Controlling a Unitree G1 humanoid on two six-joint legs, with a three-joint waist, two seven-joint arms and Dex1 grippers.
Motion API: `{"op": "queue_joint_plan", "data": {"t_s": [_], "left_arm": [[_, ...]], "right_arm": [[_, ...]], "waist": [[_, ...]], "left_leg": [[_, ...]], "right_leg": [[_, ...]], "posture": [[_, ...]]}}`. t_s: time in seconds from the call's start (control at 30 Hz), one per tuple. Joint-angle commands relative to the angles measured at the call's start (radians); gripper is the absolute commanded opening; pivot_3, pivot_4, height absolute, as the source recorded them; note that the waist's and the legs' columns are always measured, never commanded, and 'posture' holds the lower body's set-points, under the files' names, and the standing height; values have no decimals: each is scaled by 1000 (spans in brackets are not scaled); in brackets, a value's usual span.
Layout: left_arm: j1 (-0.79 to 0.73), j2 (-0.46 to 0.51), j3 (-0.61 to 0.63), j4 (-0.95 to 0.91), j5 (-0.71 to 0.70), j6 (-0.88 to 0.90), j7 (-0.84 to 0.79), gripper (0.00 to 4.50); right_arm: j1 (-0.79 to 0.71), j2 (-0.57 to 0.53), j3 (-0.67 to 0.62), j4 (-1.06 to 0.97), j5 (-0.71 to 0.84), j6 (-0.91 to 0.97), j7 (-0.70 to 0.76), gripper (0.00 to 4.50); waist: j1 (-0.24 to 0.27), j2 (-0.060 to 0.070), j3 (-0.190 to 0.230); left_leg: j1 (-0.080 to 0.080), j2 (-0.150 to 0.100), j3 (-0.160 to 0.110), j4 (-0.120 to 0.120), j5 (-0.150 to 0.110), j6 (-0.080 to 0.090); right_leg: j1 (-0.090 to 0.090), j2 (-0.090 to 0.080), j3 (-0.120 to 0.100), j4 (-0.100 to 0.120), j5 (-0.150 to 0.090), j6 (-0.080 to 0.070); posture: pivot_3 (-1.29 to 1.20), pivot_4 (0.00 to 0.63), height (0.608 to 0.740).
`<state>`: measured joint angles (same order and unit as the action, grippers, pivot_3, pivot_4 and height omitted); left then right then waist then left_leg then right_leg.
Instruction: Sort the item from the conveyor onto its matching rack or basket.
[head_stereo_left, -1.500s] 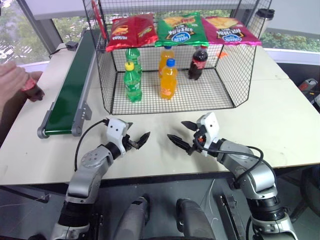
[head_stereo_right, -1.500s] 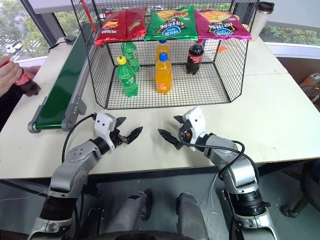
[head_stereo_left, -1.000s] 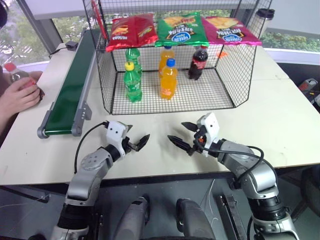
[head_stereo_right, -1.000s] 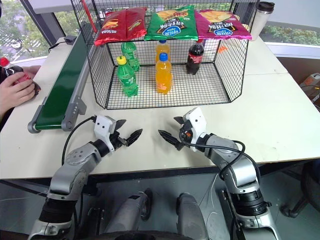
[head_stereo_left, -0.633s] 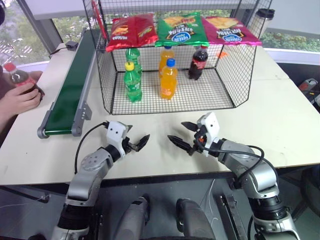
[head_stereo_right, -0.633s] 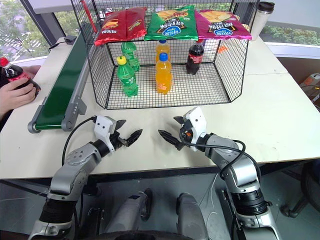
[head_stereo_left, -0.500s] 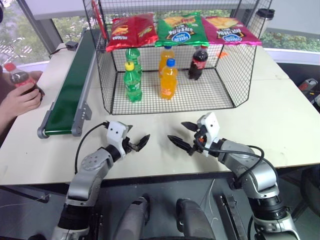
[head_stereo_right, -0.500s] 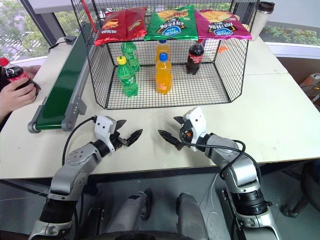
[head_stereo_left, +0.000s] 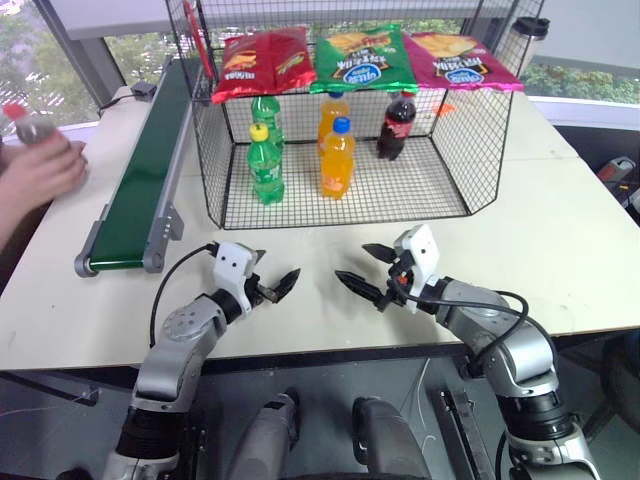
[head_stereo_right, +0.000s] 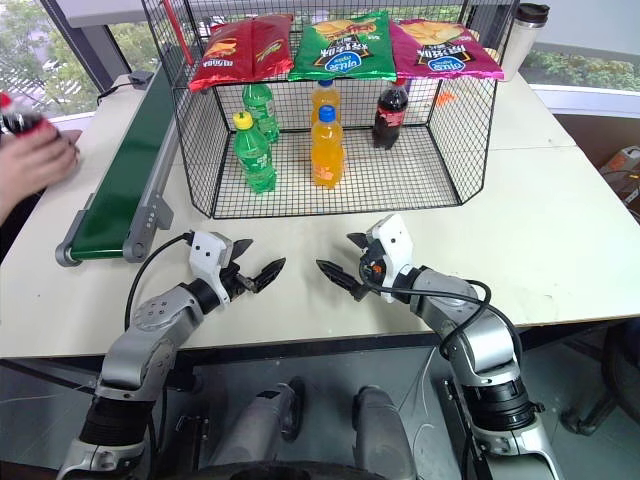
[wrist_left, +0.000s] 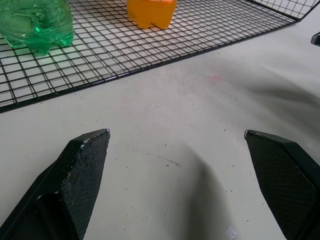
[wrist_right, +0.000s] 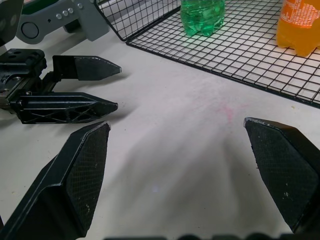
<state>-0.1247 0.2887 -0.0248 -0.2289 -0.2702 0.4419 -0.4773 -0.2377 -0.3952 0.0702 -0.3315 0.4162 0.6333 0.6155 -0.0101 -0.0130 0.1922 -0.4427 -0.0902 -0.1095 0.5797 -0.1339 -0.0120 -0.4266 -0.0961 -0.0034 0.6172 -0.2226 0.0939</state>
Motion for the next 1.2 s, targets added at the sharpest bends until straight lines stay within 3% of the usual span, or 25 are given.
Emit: {"op": "queue_joint_plan", "data": {"t_s": [0.03,0.27,0.5,0.8,1.0,1.2], "left_arm": [[-4,8,3,-43,-4,-22,-6,4500],[-36,58,63,-131,-31,-1,-2,4500],[-99,98,201,-225,-81,70,82,4500],[-29,141,376,-354,-140,154,169,4500],[79,126,532,-337,-159,163,243,4500],[74,130,623,-223,-158,122,292,4500]], "right_arm": [[-25,-23,-14,-75,36,7,27,4425],[-86,-74,-25,-115,111,51,91,4425],[-214,-27,-66,-97,227,115,69,4425],[-249,-40,-32,-81,251,120,124,4425],[-239,-79,14,-86,238,86,212,4425],[-231,-94,45,-61,210,32,268,4425]], "waist": [[0,0,0],[0,0,0],[-1,0,0],[0,0,0],[-2,0,0],[2,-1,0]], "left_leg": [[0,0,0,0,0,0],[0,0,0,0,0,0],[-1,0,-1,-1,0,0],[0,0,0,-1,0,0],[0,0,0,-1,0,0],[0,0,0,-1,0,0]], "right_leg": [[0,0,0,0,0,0],[0,0,0,0,-2,4],[0,0,-1,-1,-2,3],[0,0,-1,-1,0,0],[-1,0,0,-1,0,0],[0,0,-1,-1,0,0]], "posture": [[0,150,738],[0,150,738],[0,150,738],[0,150,738],[0,150,738],[0,150,738]]}}
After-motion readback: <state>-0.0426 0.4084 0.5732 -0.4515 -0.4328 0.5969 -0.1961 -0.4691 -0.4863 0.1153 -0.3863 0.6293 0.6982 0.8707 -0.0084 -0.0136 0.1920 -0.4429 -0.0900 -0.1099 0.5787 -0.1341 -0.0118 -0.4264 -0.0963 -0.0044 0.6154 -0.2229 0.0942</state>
